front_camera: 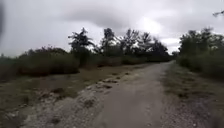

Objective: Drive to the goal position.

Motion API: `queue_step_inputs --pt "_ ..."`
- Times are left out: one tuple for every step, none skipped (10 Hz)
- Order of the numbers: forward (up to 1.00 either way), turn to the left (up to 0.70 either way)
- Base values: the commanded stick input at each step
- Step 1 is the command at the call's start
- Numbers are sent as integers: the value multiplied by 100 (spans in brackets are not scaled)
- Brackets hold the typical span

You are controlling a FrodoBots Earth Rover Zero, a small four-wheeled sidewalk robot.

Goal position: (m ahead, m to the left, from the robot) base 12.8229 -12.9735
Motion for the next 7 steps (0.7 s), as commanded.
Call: queue_step_inputs --pt "70 0" --pt "70 0" --pt "70 0" --pt "70 0" --pt "70 0" --pt "70 0" --pt "70 0"
